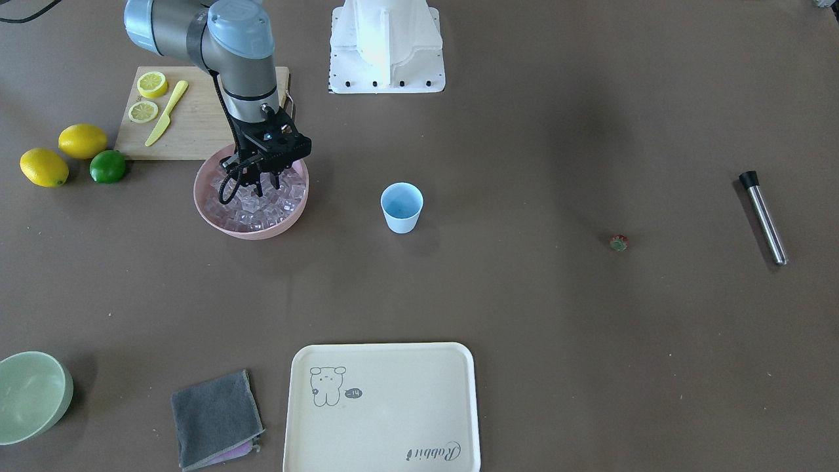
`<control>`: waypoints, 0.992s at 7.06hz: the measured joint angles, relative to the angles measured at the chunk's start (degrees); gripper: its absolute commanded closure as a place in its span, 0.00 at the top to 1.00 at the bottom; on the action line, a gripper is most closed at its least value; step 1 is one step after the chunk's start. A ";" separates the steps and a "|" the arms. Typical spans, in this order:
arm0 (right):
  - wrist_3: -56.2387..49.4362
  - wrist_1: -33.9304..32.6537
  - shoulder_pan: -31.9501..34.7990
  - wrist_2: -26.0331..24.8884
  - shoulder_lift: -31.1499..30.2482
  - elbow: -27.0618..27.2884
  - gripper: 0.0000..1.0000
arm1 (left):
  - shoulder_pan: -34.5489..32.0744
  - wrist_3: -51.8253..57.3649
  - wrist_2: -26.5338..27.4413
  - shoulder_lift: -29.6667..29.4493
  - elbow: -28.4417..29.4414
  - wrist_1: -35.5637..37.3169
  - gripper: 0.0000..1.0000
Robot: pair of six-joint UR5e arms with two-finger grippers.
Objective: Mash ice and strawberries in cup
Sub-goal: 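Dip the scoop into the ice cubes and lift with the right gripper, then carry the scoop of ice over the light-blue cup with the right gripper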
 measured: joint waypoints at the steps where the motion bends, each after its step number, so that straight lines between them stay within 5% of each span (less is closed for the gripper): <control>1: -0.03 0.00 0.27 0.08 0.11 0.02 0.02 | 0.00 0.02 0.00 0.01 0.12 -0.02 0.99; 7: 3.86 -0.52 4.64 3.91 5.93 0.45 0.00 | -0.10 0.05 0.00 -0.10 0.53 -0.05 0.99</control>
